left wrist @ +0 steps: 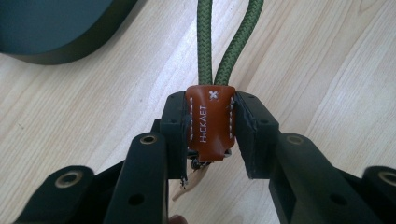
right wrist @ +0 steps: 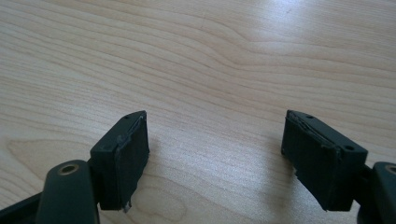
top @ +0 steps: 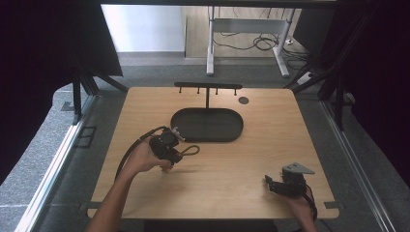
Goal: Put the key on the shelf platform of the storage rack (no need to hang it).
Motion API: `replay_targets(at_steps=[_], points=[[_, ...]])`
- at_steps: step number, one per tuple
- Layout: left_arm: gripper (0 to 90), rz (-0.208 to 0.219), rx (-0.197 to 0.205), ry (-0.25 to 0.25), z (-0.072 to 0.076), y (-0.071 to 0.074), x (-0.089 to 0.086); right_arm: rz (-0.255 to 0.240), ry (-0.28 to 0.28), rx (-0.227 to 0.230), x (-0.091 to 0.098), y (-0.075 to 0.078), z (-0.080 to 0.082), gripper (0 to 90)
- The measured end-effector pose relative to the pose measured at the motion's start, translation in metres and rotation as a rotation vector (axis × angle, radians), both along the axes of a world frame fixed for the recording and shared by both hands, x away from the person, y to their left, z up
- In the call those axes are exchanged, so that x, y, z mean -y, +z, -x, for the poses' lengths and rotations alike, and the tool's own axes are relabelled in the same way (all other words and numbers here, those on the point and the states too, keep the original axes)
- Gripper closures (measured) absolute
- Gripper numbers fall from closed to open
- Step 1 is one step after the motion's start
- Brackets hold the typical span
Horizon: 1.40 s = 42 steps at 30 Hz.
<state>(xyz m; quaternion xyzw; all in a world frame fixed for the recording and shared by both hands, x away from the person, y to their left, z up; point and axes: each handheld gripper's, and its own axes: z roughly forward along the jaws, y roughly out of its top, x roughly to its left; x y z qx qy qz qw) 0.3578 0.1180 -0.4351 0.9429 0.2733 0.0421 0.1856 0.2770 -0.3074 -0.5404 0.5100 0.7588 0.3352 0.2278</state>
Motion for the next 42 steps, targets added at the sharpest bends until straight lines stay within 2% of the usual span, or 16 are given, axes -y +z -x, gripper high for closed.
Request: replay_targets(at_steps=[14, 19, 42], points=[[66.6, -0.003, -0.002, -0.003, -0.013, 0.007, 0.008, -0.001, 0.0, -0.003, 0.0, 0.0, 0.0, 23.4], [66.6, 0.009, 0.002, -0.003, -0.017, 0.011, 0.01, 0.0, 0.0, -0.003, 0.0, 0.0, 0.0, 23.4], [66.5, 0.001, -0.015, 0.007, -0.03, 0.013, 0.016, 0.002, -0.002, -0.003, -0.001, 0.0, 0.0, 22.8]])
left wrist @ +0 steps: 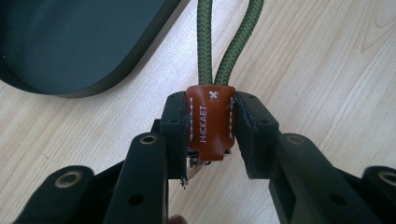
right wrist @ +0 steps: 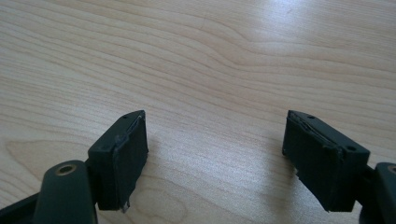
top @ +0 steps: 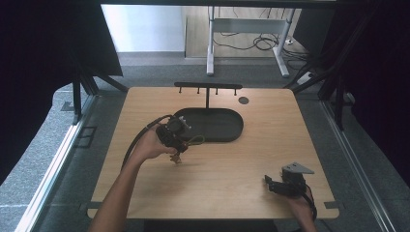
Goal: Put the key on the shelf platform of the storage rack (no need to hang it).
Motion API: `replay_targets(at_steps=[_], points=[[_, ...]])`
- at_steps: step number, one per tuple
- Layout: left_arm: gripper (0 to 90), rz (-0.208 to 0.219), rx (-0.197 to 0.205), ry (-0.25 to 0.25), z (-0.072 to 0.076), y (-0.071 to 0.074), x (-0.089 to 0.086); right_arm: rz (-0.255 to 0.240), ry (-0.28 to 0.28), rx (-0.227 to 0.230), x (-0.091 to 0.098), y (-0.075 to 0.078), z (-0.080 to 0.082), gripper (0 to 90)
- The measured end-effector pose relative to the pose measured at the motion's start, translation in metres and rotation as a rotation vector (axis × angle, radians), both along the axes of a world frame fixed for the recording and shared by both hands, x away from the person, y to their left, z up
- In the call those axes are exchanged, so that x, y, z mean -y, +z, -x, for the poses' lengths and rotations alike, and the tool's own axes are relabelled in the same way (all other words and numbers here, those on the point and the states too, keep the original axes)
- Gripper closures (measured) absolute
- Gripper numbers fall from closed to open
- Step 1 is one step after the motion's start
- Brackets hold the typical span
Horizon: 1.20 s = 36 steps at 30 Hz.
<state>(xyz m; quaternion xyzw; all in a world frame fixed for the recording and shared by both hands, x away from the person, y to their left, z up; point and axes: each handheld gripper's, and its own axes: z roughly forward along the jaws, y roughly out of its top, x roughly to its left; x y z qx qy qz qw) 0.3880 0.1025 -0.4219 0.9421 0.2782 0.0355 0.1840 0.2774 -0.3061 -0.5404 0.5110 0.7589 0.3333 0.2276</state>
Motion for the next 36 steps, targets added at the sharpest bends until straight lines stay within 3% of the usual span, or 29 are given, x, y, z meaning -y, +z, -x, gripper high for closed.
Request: replay_targets(at_steps=[36], points=[[66.2, -0.018, -0.016, -0.018, -0.0039, -0.005, 0.0067, 0.003, -0.004, -0.003, -0.0018, -0.0002, -0.0008, 20.7]])
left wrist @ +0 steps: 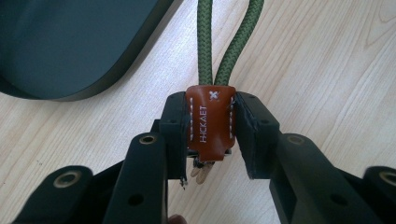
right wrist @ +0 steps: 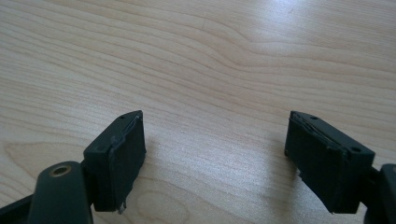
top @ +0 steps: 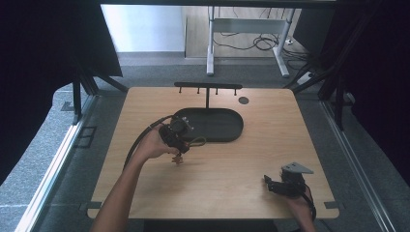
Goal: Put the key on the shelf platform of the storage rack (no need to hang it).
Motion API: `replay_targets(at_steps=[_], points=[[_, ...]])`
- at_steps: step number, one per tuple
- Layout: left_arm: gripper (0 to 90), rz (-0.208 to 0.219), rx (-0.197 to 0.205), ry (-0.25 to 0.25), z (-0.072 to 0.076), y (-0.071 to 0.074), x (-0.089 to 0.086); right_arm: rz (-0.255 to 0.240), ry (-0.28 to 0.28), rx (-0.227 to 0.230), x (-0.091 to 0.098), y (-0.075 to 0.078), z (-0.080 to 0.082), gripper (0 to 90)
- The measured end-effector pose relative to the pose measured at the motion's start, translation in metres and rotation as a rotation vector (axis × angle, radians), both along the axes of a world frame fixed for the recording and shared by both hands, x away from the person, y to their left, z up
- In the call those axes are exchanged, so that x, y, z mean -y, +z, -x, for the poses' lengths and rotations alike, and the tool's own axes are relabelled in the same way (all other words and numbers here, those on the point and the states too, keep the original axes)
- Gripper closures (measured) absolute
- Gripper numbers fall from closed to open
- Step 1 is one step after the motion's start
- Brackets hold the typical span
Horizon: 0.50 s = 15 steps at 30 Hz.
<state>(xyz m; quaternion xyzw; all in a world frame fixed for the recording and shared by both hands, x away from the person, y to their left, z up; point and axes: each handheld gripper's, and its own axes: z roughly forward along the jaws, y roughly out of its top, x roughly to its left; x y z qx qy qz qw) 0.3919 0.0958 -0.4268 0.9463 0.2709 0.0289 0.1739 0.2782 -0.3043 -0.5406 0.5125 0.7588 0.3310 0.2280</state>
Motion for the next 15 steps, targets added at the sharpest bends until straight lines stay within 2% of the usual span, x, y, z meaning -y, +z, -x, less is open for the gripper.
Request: replay_targets(at_steps=[8, 15], points=[[66.2, 0.001, 0.0, -0.012, 0.0014, -0.0003, 0.0037, 0.002, 0.0, 0.0, -0.0006, -0.0001, -0.0005, 20.0], [66.2, 0.002, 0.0, -0.001, -0.0012, -0.0006, 0.0019, 0.002, 0.0, 0.0, -0.0006, -0.0001, -0.0005, 20.0]])
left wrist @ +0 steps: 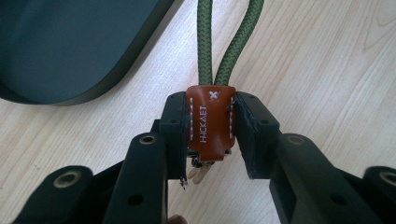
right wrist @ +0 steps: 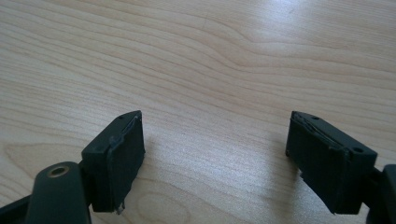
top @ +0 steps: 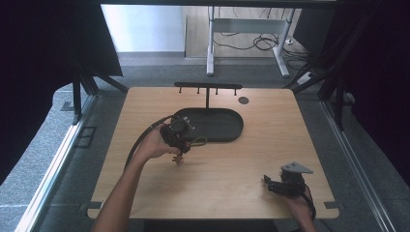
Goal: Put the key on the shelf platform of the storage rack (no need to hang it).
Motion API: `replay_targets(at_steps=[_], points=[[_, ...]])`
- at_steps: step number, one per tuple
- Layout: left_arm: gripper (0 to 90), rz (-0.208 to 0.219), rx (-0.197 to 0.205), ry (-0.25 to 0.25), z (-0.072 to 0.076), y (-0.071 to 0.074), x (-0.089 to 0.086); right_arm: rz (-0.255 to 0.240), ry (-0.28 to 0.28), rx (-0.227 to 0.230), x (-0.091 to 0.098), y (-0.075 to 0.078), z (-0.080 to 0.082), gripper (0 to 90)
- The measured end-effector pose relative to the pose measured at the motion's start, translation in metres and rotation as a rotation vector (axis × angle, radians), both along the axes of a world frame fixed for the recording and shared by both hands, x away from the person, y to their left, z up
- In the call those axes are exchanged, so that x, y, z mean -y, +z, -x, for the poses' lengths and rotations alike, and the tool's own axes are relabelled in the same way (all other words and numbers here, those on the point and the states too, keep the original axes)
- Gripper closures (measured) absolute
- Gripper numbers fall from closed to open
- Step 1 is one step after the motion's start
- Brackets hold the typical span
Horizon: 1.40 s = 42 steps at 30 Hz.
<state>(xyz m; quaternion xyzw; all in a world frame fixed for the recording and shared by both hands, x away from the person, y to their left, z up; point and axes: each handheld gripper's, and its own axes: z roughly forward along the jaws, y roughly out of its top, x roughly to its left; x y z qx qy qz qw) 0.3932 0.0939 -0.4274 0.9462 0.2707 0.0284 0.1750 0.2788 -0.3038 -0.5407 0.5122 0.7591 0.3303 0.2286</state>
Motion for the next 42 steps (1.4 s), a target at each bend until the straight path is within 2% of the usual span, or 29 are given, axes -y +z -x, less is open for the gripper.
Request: replay_targets(at_steps=[31, 42], points=[[66.3, 0.017, -0.001, 0.034, -0.008, 0.002, -0.007, 0.0, -0.002, -0.002, -0.001, 0.0, 0.0, 19.3], [66.4, 0.012, 0.003, 0.042, -0.013, 0.007, -0.009, 0.0, -0.002, -0.002, -0.001, 0.0, 0.0, 19.4]])
